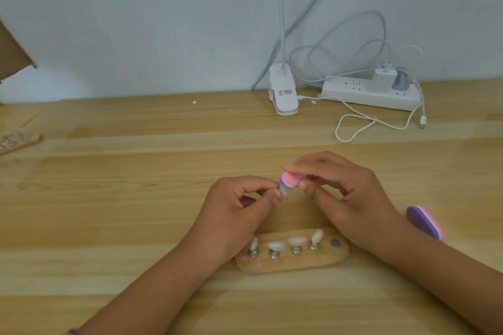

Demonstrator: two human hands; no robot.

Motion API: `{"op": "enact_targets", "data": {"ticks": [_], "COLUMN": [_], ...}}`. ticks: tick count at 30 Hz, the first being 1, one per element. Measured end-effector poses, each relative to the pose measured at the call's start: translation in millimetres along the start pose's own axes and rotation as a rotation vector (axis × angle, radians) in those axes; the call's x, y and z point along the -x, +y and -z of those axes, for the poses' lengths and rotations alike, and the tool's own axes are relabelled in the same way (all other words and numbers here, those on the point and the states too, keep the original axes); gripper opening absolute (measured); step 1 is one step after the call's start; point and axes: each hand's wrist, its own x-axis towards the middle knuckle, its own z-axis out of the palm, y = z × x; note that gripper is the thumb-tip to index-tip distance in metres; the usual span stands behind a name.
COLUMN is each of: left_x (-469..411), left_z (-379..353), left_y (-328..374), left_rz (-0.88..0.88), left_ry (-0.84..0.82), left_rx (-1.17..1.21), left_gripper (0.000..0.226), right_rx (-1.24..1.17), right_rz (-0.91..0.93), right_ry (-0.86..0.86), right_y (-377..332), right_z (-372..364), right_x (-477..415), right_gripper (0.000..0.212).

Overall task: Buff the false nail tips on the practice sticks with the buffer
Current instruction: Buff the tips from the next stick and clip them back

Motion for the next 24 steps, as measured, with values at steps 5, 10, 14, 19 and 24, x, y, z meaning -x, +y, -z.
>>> {"op": "enact_targets", "data": {"ticks": [5,10,14,19,24], "left_x": [1.7,-0.5,-0.7,-1.3,-1.1], "left_z": [0.1,0.8,0.6,0.4,-0.4], "left_y": [1.4,0.0,-1.2,-2.1,-2.8], "left_rz": [-0.003,0.019,0.022,0.007,0.02], "left_ry": [-0.015,0.006,0.023,0.013,0.024], "left_rx": [0.035,0.028,0.024,0.041,0.029], "left_gripper": [0.02,0.012,0.011,0.015,0.01], "right_rx": [0.045,0.028,0.043,-0.021,-0.113], "right_rz": [0.09,0.07,0.053,0.02,-0.123], "right_ry": [-0.044,-0.037,-0.031,-0.053,-0.014], "right_y": [-2.6,-2.6,-0.6,-1.9,1.6], "right_z": [-2.9,-2.2,-0.7,-1.4,2.0], "right_x": [3.8,2.8,1.5,2.9,1.2], "right_gripper": [0.033,0.036,0.037,0.037,0.041]}}
